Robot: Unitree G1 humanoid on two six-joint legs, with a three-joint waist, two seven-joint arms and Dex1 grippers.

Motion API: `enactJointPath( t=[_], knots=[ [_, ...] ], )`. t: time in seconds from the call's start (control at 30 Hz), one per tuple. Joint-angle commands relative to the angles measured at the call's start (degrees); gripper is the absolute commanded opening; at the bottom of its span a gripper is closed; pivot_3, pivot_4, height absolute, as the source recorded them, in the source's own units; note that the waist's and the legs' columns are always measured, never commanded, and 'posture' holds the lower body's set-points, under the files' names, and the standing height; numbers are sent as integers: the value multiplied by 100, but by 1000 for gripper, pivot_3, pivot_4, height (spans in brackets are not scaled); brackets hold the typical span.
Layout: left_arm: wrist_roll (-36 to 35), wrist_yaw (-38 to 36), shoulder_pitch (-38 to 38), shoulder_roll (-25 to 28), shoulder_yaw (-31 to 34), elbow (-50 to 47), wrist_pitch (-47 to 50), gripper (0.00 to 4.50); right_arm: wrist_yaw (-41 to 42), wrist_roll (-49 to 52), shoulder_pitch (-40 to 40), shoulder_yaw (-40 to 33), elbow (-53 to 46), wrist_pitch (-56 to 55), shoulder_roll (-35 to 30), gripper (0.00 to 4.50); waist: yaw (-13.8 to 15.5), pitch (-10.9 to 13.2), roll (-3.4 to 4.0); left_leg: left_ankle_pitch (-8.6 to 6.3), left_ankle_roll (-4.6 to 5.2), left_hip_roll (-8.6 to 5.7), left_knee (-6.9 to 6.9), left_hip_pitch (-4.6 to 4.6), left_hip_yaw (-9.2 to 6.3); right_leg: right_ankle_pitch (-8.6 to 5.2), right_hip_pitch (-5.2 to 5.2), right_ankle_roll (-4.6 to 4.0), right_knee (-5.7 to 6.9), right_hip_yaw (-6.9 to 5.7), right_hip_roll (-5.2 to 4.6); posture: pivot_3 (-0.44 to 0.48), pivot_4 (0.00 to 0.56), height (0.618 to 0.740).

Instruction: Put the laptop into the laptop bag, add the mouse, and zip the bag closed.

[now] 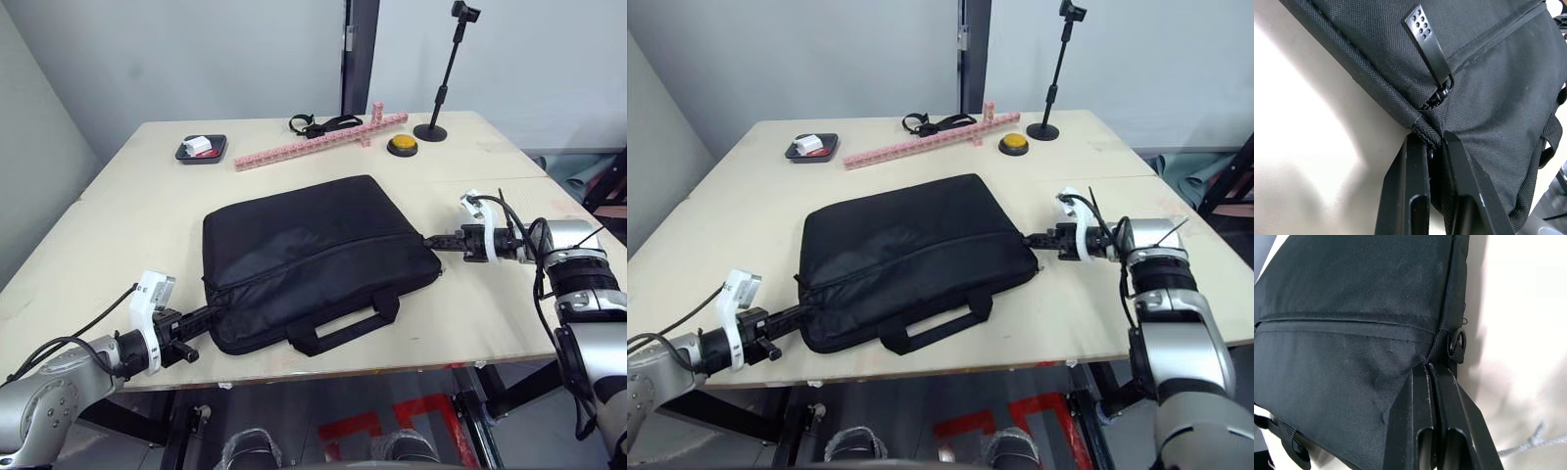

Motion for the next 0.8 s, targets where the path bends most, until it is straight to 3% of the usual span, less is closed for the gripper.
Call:
enactJointPath(
  t=[0.03, 0.27, 0.57, 0.8],
  knots=[
    [144, -108, -83, 217, 71, 189, -39, 0, -78, 458, 337, -199, -1004, 602, -147, 13, 31, 0, 0, 0, 0, 0, 0, 0, -1, 0, 0, 0, 0, 0, 0, 0, 150, 740],
    [456, -519, -462, 630, -15, 793, -225, 0, -526, 1132, 1142, -540, -2488, 1499, -200, 13, 53, 0, 0, 0, -2, 0, -3, 6, 0, 0, 4, 2, -1, 1, 0, 0, 150, 740],
    [982, -991, -1116, 796, -481, 1414, -497, 0, -1070, 1720, 1582, -896, -3345, 2019, -120, 13, 136, -1, 2, -7, -17, 0, -13, 65, 7, -1, 56, 6, -3, 9, 0, 0, 150, 740],
    [1243, -1112, -1379, 791, -476, 1769, -642, 0, -1325, 2183, 1888, -1054, -3950, 2449, -47, 13, 165, -1, 2, -12, -29, 0, -16, 80, 11, 0, 64, 8, -1, 16, 1, 0, 150, 740]
  ],
)
